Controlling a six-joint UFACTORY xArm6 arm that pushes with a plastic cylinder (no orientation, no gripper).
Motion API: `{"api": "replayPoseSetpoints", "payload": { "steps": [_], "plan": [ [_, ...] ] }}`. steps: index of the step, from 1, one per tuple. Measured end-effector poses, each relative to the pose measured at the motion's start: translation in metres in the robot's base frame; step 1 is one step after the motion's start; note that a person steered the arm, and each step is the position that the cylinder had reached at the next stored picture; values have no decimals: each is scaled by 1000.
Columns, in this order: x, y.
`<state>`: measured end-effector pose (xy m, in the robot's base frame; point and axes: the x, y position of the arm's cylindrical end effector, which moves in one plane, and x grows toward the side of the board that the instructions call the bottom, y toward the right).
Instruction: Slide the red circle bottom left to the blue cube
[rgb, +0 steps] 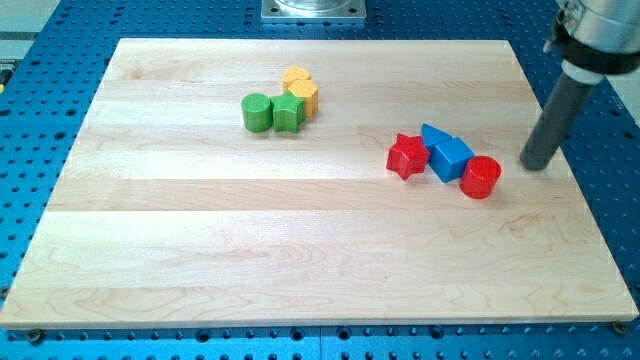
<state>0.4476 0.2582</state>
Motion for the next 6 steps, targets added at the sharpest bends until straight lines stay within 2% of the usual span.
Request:
{"api": "replayPoseSetpoints", "payload": {
  "steps": [2,4,6],
  "plan": [
    [15,-30],
    [33,-89],
    [94,-113]
  ]
}}
